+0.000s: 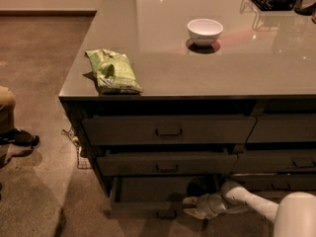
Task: Open bottom drawer
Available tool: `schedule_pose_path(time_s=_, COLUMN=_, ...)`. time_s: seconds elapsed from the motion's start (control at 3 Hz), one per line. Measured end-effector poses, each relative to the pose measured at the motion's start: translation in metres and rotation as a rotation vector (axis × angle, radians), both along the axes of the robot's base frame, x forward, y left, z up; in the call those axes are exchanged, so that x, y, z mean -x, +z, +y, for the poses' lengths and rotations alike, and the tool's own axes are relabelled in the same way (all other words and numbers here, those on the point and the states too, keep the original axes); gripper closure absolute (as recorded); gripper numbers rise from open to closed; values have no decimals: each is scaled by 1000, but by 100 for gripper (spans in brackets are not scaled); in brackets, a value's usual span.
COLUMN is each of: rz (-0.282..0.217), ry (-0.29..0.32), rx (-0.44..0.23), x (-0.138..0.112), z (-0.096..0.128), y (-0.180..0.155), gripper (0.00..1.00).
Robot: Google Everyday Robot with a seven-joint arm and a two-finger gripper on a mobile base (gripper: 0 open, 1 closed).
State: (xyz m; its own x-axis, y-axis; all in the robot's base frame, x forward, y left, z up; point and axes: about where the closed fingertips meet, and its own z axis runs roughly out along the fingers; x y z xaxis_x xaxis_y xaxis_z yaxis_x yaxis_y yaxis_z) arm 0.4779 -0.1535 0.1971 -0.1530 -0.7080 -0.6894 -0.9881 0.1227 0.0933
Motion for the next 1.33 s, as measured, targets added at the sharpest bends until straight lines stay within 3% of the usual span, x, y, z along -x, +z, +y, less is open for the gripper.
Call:
schedule_pose_path(time_s=0.33, rz=0, ry=0, rx=0, x=0, z=-1, y=7, gripper=100)
schedule_pose_path(time_s=0.67, rz=0, ry=0, rx=0, x=0, z=-1, y=8, gripper=100)
schedule_pose_path(time_s=1.33, rz=74, ry=11, rx=-69, x=71, z=-2, y=25, gripper=100)
